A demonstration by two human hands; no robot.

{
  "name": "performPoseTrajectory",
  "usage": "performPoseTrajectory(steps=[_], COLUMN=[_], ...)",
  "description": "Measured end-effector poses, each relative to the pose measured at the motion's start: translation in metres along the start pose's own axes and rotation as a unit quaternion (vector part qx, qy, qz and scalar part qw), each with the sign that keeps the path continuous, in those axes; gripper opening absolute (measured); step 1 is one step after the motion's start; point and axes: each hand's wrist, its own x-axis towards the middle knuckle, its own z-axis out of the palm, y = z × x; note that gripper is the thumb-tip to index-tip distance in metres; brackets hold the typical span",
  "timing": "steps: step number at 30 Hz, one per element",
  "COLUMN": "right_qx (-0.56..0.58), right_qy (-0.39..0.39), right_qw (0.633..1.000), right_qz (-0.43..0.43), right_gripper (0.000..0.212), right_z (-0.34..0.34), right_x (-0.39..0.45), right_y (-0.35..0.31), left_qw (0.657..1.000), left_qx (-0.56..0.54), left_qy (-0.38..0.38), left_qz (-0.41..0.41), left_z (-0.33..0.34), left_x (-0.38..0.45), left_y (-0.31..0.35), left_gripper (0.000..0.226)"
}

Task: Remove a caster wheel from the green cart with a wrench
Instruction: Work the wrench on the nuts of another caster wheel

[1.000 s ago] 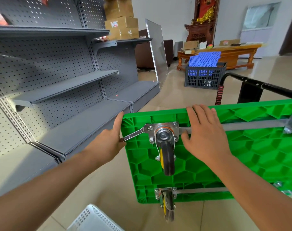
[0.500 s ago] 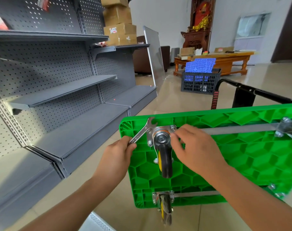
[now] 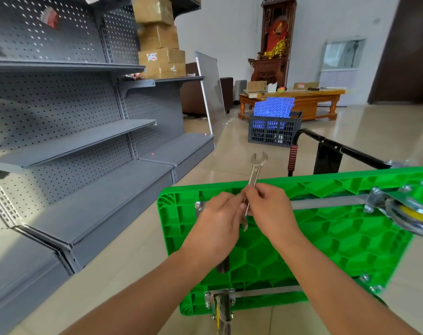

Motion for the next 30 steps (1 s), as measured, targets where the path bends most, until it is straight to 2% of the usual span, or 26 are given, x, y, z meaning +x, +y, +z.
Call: performPoseTrajectory(steps=[4,6,9,12,16,20,26,30], right_qx=[0.085,0.054,0.001,-0.049,-0.038,-0.025,-0.013,0.018], right_qy=[-0.107,-0.157,-0.193,-0.211,-0.211,-0.209,-0.165,-0.160], right_qw=[0.990,0.986,0.981,0.976,0.976,0.976,0.984,0.986], right_qz=[0.042,0.027,-0.013,-0.032,-0.042,-0.049,-0.069,-0.048], right_gripper=[0.024,0.025,0.026,0.026,0.028,0.025,0.025,0.024], right_z=[-0.017,-0.025,-0.031,-0.026,-0.010,0.003,0.020,0.032], right_x=[0.005,0.005,0.006,0.008,0.005,0.001,-0.008,-0.012], right_y=[0.018,0.031,0.057,0.089,0.116,0.122,0.129,0.127], left_qw=[0.981,0.967,0.956,0.953,0.955,0.953,0.952,0.950], left_qx=[0.170,0.246,0.291,0.297,0.276,0.275,0.265,0.266], left_qy=[0.091,0.072,0.031,0.048,0.105,0.125,0.153,0.160], left_qz=[0.037,0.009,-0.011,-0.017,-0.030,-0.025,-0.025,-0.030], left_z=[-0.014,-0.021,-0.022,-0.016,-0.007,-0.003,0.001,0.002], left_x=[0.006,0.000,-0.013,-0.020,-0.018,-0.017,-0.016,-0.016], left_y=[-0.042,-0.064,-0.090,-0.097,-0.093,-0.095,-0.094,-0.094], left_gripper=[0.032,0.037,0.043,0.044,0.040,0.039,0.038,0.037])
